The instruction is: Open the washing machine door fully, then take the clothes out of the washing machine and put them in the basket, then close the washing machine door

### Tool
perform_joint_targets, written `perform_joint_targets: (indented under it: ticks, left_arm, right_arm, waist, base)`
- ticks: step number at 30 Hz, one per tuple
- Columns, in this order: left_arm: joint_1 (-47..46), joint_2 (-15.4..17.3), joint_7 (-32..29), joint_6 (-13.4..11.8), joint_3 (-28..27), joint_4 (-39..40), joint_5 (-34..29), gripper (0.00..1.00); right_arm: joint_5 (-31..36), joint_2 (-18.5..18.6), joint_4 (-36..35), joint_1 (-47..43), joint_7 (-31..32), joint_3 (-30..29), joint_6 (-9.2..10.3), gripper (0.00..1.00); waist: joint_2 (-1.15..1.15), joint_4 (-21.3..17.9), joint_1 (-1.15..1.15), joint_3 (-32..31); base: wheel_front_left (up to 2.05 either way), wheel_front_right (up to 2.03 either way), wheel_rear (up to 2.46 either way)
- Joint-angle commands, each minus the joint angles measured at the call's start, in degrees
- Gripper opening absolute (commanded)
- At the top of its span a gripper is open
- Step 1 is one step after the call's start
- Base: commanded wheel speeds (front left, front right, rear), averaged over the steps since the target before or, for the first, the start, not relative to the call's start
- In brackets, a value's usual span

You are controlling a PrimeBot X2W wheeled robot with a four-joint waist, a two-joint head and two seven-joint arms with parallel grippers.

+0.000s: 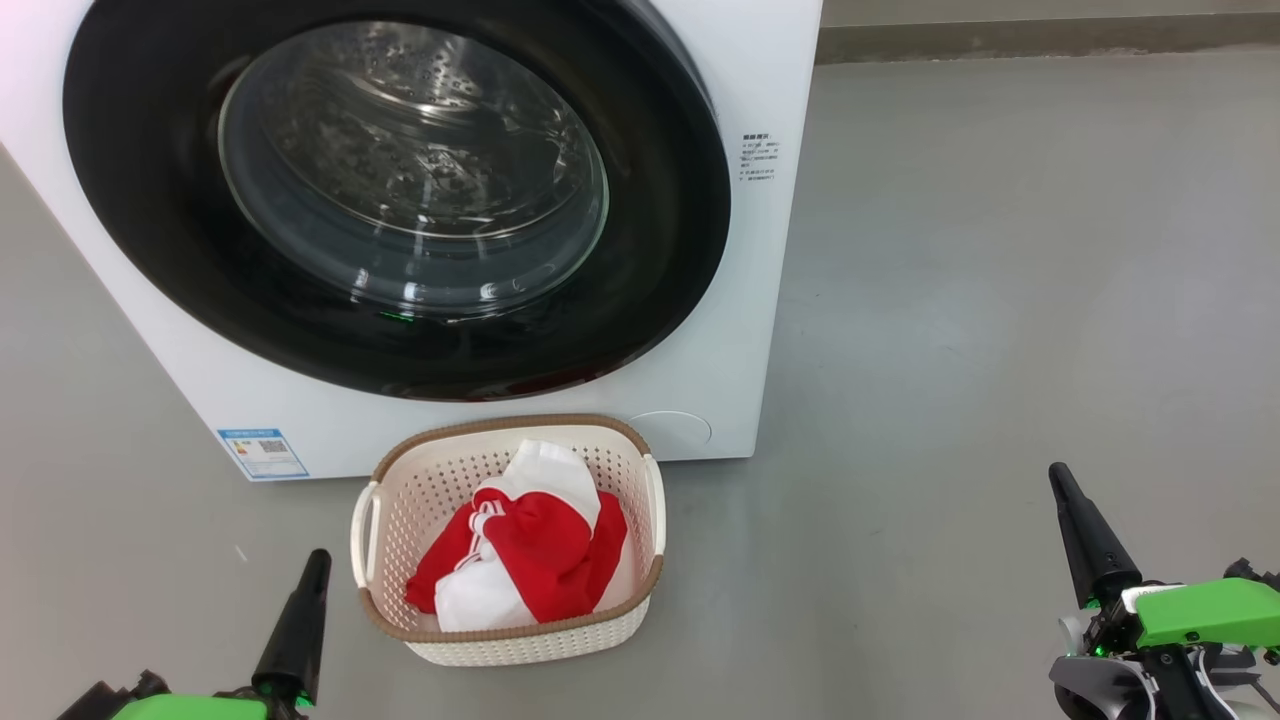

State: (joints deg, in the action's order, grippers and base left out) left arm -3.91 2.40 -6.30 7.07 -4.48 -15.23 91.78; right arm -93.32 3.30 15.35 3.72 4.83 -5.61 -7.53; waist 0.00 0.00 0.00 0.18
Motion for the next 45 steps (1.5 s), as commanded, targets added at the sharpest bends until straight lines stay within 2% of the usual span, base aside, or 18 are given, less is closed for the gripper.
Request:
perform_joint_targets:
  ticks: [1, 45]
  left_arm:
    - [-2.3, 0.5, -0.2, 0.4, -2.0, 1.2, 0.4, 0.00]
    - [-2.3, 0.5, -0.2, 0.4, -2.0, 1.2, 0.4, 0.00]
  right_arm:
    - [-0.2, 0.8, -1.4, 2.3, 0.3, 0.8, 0.04, 0.00]
    - [0.4, 0.3, -1.4, 2.4, 0.9, 0.0, 0.04, 0.00]
  waist:
    - [0.00, 0.0, 0.00, 0.0]
    - [0.00, 0.0, 0.00, 0.0]
  base:
    - [0.00, 0.00, 0.00]
    - [0.00, 0.00, 0.00]
